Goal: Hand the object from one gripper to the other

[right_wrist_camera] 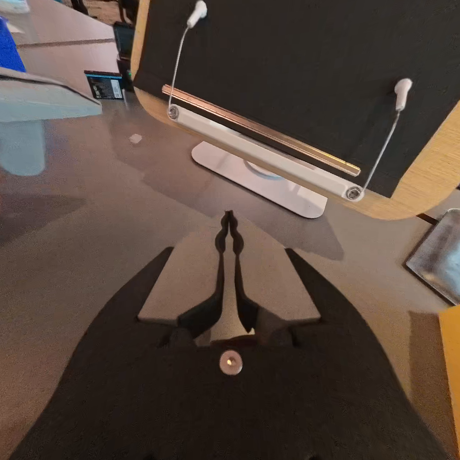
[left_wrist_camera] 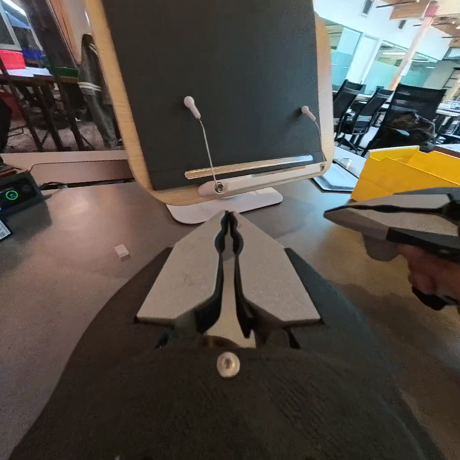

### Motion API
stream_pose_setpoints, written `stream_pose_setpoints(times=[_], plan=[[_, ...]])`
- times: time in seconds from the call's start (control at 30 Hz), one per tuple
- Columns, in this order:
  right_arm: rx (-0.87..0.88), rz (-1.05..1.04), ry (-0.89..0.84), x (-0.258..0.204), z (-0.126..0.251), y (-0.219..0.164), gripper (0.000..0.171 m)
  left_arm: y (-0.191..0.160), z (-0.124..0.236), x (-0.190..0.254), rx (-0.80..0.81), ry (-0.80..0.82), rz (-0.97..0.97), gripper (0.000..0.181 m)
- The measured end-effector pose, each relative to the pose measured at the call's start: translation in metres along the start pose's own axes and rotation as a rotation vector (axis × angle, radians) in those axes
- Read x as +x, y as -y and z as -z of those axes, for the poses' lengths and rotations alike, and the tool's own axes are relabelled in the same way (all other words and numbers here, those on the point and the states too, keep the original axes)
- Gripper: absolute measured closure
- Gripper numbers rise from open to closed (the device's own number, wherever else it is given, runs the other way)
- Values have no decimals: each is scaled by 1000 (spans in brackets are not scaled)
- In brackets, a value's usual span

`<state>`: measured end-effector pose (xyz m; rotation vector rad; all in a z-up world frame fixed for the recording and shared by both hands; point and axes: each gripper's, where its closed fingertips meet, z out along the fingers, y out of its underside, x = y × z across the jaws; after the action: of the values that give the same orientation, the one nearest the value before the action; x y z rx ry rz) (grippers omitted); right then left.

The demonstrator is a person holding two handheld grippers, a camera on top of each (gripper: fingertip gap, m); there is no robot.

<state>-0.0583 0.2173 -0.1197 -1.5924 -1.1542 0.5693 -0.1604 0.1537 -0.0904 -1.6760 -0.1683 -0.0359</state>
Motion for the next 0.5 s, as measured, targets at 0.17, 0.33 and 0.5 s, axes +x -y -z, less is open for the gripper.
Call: stream_pose_setpoints(times=[0.17,0.33,0.5], plan=[[-14,-16,5,-4,-5,-2,147,-14,-8,4,-62,7,-31,160],[-30,-3,5,-6,-10,-6,142,-16,-11,4,-68,7,-36,152],[-4,-22,33,-7,-23,-2,131,-22,-27,3,-92,8,-39,148]])
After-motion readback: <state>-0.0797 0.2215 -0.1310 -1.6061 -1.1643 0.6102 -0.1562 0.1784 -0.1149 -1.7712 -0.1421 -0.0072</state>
